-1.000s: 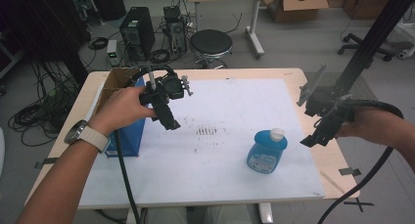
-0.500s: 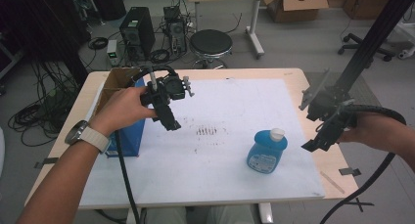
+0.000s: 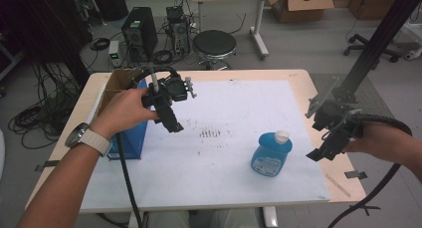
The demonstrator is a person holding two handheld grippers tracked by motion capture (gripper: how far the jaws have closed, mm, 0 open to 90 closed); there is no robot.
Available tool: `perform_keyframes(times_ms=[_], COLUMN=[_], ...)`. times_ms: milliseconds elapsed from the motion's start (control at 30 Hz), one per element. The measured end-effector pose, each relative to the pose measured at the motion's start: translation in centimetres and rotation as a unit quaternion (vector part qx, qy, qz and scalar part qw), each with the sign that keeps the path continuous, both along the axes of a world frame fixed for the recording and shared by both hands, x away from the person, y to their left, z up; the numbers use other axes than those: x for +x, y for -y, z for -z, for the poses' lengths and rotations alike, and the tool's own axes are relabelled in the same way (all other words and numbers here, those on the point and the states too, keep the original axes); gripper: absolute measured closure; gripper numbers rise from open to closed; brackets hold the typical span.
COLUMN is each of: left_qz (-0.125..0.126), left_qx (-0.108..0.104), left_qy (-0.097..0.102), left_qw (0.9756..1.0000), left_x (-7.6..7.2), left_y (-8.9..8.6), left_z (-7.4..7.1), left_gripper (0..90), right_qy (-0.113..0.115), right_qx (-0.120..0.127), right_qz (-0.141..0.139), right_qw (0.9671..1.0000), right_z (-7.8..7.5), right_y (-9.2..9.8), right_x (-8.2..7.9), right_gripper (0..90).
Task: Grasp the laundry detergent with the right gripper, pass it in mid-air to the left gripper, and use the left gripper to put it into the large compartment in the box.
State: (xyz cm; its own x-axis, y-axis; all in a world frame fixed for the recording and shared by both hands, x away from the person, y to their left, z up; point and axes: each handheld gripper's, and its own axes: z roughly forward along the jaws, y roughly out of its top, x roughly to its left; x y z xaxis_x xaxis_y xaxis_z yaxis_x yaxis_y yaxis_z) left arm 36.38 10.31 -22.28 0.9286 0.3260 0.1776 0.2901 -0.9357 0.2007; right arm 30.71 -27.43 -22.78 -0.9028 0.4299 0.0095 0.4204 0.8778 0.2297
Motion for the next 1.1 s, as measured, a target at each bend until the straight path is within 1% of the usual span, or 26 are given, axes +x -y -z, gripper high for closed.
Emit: perform_keyframes(times_ms=[67, 133, 333, 367, 467, 667, 867, 933, 967, 1033, 1100], left_qz=[0.0, -0.002, -0.001, -0.004, -0.004, -0.005, -0.006, -0.006, -0.007, -0.007, -0.007], left_qx=[0.001, -0.002, 0.0, 0.0, 0.002, 0.0, 0.002, 0.001, 0.002, 0.002, 0.001], left_qy=[0.001, 0.001, 0.003, 0.002, 0.003, 0.005, 0.005, 0.005, 0.005, 0.005, 0.004], left_qw=[1.0, 1.0, 1.0, 1.0, 1.0, 1.0, 1.0, 1.0, 1.0, 1.0, 1.0], left_x=[0.0, 0.0, 0.0, -0.1, -0.1, -0.3, -0.3, -0.3, -0.3, -0.3, -0.3], left_y=[0.0, 0.0, -0.1, -0.2, -0.2, -0.2, -0.3, -0.3, -0.3, -0.3, -0.3], left_z=[0.0, 0.0, 0.0, 0.0, 0.0, -0.1, -0.1, -0.1, -0.1, -0.1, -0.1], left_gripper=[5.5, 5.5, 5.5, 5.5, 5.5, 5.5, 5.5, 5.5, 5.5, 5.5, 5.5], right_qy=[-0.002, -0.003, 0.0, 0.001, 0.002, 0.012, 0.022, 0.027, 0.027, 0.029, 0.03], right_qx=[0.006, 0.007, 0.014, 0.017, 0.017, 0.027, 0.037, 0.043, 0.043, 0.053, 0.056], right_qz=[0.0, 0.001, 0.003, 0.005, 0.005, 0.009, 0.002, 0.002, 0.002, 0.002, 0.001], right_qw=[1.0, 1.0, 0.9999, 0.9998, 0.9998, 0.9995, 0.9991, 0.9987, 0.9987, 0.9982, 0.998], right_z=[0.3, 0.6, 1.2, 1.5, 1.7, 2.5, 3.1, 3.4, 3.4, 3.8, 4.0], right_y=[0.0, 0.1, 0.1, 0.2, 0.2, 0.4, 0.6, 0.8, 0.8, 0.9, 0.9], right_x=[-0.1, -0.1, -0.2, -0.3, -0.4, -0.6, -0.7, -0.7, -0.7, -0.7, -0.7], right_gripper=[6.1, 6.1, 6.1, 6.1, 6.1, 6.1, 6.2, 6.1, 6.1, 5.9, 5.9])
